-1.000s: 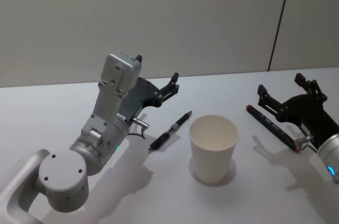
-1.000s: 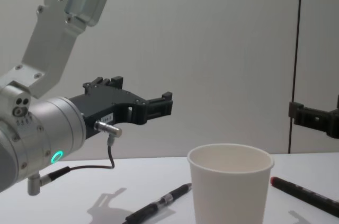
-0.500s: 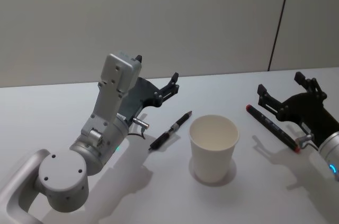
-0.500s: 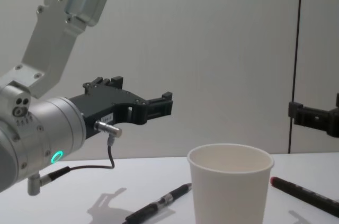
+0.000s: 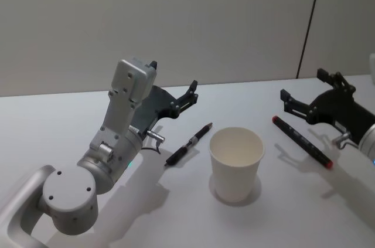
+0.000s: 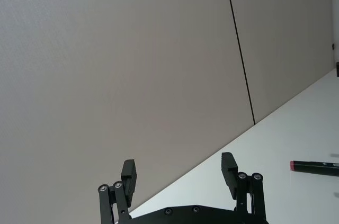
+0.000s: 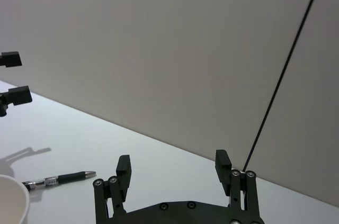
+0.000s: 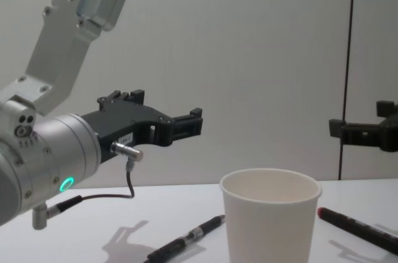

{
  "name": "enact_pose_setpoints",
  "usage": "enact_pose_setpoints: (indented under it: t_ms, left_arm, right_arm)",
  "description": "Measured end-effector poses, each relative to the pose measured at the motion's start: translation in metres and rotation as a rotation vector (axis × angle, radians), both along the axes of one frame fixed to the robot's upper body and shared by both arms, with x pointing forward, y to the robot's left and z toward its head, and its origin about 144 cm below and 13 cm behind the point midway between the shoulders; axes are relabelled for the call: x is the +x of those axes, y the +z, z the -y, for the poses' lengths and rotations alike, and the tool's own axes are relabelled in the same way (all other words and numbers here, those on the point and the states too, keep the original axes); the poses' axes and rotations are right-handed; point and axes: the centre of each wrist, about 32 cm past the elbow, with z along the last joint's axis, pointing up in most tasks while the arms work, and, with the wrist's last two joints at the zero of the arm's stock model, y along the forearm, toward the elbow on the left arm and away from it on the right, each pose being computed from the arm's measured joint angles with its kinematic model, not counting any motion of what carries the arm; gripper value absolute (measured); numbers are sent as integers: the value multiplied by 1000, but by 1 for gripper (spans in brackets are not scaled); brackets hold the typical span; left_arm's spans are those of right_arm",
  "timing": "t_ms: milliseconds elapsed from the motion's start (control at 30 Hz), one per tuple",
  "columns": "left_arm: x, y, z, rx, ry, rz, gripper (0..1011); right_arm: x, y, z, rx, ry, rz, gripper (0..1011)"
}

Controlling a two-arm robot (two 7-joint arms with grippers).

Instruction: Place the pen into the pen holder.

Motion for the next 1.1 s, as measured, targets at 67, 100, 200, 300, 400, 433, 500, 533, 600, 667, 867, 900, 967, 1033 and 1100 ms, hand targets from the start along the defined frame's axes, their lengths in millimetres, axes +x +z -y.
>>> enact_pose_setpoints:
  t_ms: [67,100,200,300,400,433,500,533,600,667,867,900,967,1033,1100]
  left_arm:
    - [0,0,0,0,0,0,1001]
    - [0,0,0,0,0,0,1001]
    - [0,0,0,0,0,0,1001]
    - [0,0,0,0,0,0,1001]
    - [0,0,0,0,0,0,1001]
    - [0,0,0,0,0,0,1001]
    - [0,0,0,0,0,0,1001]
    - [0,0,0,0,0,0,1001]
    - [0,0,0,0,0,0,1001]
    - [0,0,0,0,0,0,1001]
    - [0,0,0,0,0,0,1001]
    - [0,0,0,0,0,0,1001]
    - [0,0,0,0,0,0,1001]
    - [0,0,0,0,0,0,1001]
    - [0,0,0,0,0,0,1001]
  right_arm:
    - [8,4,5,-16,26,-9,1001]
    - [11,5,7,-21,35,-12,1001]
    - [19,8,11,-35,69,-26,1002]
    - [32,12,18,-51,113,-50,1001]
    - [46,15,25,-62,151,-77,1002]
    - [53,16,28,-66,174,-94,1001]
    - [59,17,31,-68,192,-111,1001]
    - [65,18,34,-68,208,-127,1002]
    - [76,19,38,-67,233,-158,1001]
    - [82,19,40,-65,246,-177,1001]
    - [102,16,46,-47,297,-264,1001]
    - [104,15,46,-44,302,-274,1001]
    - [109,13,46,-34,315,-308,1001]
    - [112,12,45,-27,322,-329,1001]
    - [115,10,44,-18,331,-356,1001]
